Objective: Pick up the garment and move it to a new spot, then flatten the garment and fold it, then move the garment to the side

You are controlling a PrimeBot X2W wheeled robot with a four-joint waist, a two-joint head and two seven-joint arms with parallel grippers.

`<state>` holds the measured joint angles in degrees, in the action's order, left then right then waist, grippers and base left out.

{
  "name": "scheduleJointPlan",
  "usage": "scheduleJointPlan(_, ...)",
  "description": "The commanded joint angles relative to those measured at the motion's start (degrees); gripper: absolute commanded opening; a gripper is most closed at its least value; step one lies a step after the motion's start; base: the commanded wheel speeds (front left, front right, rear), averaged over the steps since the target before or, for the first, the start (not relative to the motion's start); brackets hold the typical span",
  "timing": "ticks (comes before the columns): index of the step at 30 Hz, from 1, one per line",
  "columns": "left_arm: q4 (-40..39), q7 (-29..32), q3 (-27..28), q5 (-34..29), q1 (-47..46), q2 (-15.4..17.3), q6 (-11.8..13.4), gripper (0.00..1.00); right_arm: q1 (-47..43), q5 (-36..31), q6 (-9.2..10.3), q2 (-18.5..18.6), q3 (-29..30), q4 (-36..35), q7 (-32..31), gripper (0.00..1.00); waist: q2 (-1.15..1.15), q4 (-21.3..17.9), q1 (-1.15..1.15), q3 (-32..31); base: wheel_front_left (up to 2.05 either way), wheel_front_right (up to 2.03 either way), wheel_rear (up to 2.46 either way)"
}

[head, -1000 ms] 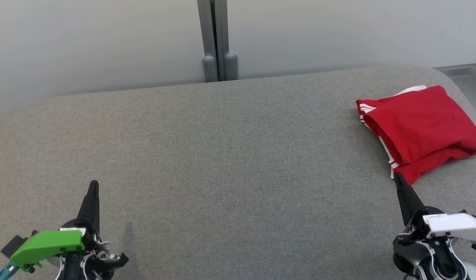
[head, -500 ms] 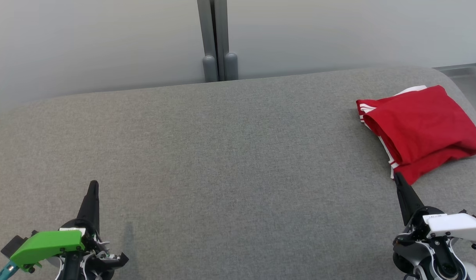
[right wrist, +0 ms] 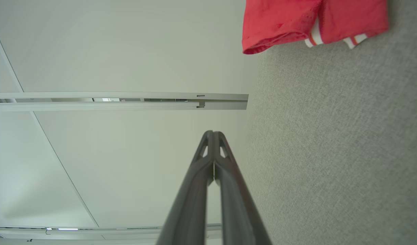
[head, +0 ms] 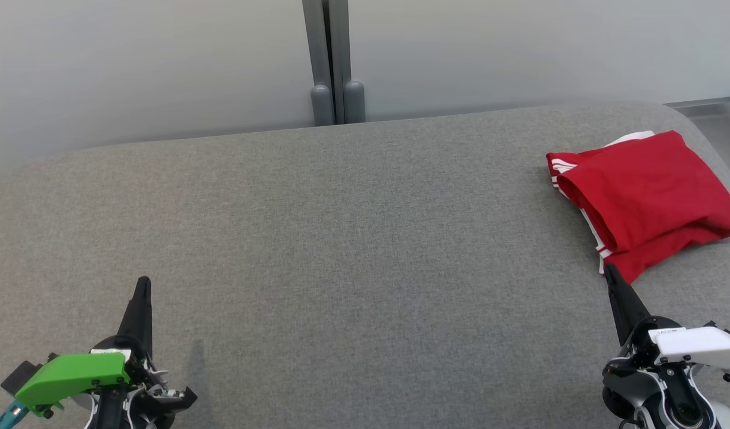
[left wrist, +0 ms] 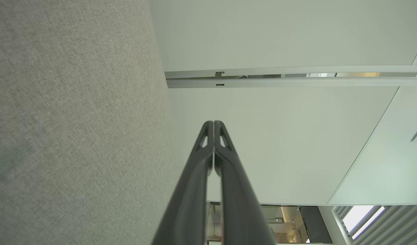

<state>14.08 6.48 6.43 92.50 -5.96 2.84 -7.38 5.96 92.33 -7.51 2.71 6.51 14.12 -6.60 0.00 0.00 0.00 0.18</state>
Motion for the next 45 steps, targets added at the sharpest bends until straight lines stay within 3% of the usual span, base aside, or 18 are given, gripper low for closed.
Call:
scheduleJointPlan(1, -0.08, 0.18, 0.19, -0.04, -0.57, 0.26, -0.24, 0.00, 0.49, 0.18, 0.04, 0.32, 0.11, -0.24, -0.09, 0.00, 0.00, 0.00, 0.00, 0.00, 0.00, 0.00, 0.00)
scheduleJointPlan(45, -0.09, 0.27, 0.25, -0.14, -0.58, 0.18, -0.24, 0.00, 0.49, 0.18, 0.04, 0.32, 0.10, -0.23, -0.08, 0.00, 0.00, 0.00, 0.00, 0.00, 0.00, 0.00, 0.00)
